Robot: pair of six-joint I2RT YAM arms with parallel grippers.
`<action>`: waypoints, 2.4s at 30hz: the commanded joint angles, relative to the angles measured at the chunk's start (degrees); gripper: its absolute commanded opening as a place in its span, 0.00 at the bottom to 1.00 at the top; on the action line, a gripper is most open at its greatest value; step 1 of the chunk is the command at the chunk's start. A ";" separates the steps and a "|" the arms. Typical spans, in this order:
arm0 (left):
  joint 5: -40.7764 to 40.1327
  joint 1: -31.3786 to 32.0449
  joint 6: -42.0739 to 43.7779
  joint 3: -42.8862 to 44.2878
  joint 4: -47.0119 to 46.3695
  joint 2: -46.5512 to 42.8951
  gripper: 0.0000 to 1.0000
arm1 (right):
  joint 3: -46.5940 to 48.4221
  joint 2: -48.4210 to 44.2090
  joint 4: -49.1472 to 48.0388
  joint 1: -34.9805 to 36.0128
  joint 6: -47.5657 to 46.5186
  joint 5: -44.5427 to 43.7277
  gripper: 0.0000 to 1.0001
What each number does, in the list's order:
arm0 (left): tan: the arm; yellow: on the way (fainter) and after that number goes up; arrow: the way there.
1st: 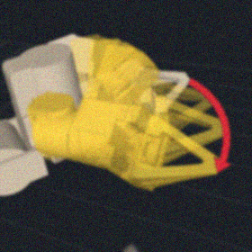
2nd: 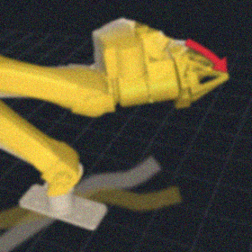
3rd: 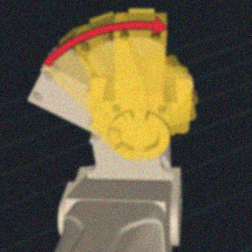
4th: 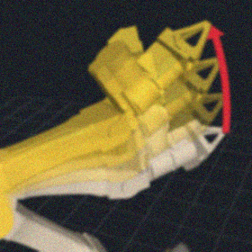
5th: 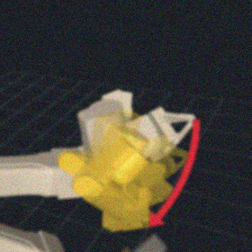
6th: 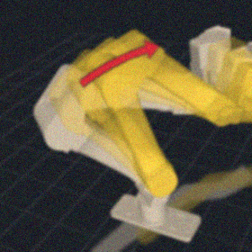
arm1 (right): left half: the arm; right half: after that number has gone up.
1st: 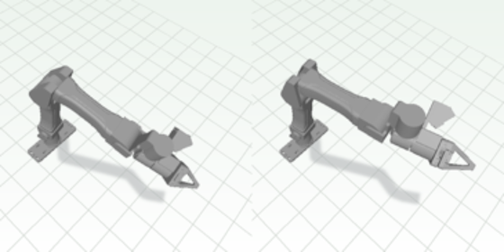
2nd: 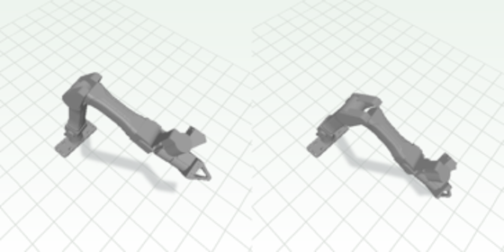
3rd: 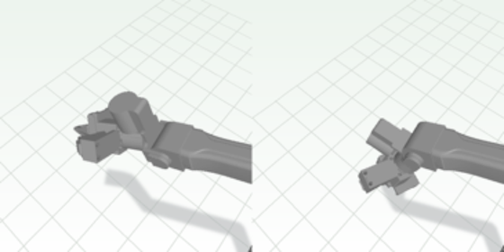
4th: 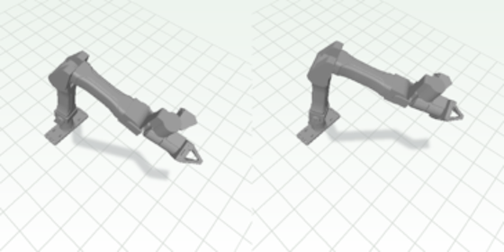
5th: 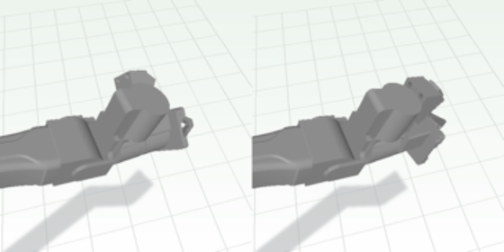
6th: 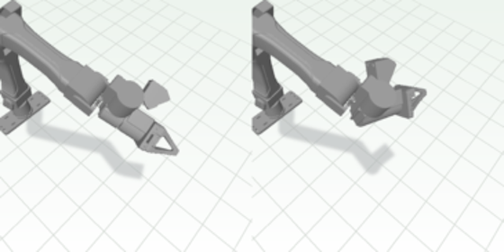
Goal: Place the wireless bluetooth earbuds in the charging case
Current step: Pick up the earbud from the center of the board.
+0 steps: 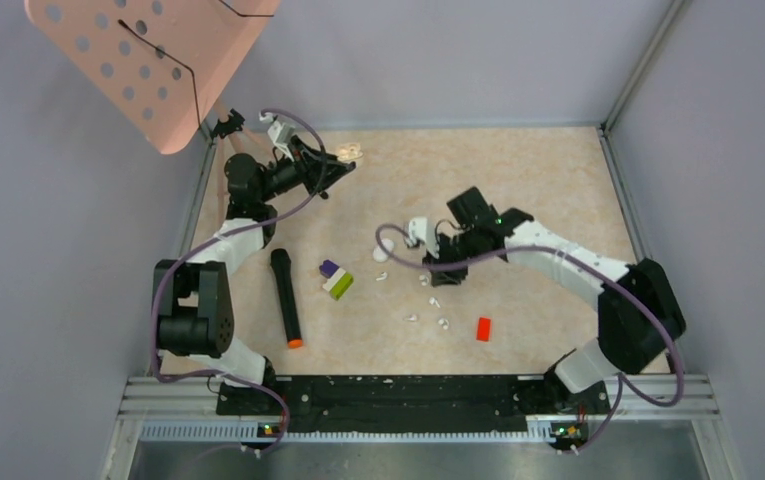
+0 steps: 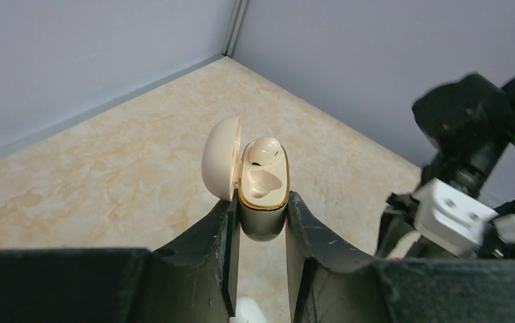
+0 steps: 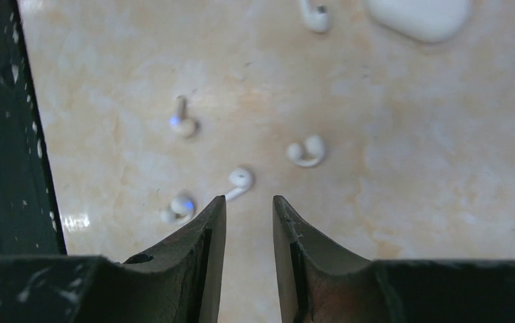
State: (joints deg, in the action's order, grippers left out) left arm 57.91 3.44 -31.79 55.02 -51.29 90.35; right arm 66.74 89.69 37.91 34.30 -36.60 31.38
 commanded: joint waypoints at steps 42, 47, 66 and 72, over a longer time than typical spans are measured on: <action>-2.89 -2.28 3.45 -4.31 5.23 -8.43 0.00 | 6.35 19.09 17.67 9.34 -68.93 14.68 0.36; -2.82 -2.25 3.56 -4.57 5.54 -8.69 0.00 | 6.95 20.06 17.77 9.72 -69.44 14.87 0.34; -3.08 -2.37 4.19 -4.72 6.22 -8.57 0.00 | 8.54 23.16 23.84 10.62 -73.29 13.33 0.30; -3.33 -2.39 4.46 -4.74 6.98 -8.69 0.00 | 7.96 23.04 22.21 10.76 -71.72 13.57 0.33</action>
State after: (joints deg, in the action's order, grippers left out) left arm 55.42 1.28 -28.29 50.04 -43.20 83.42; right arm 74.04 112.68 59.81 43.97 -107.96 42.76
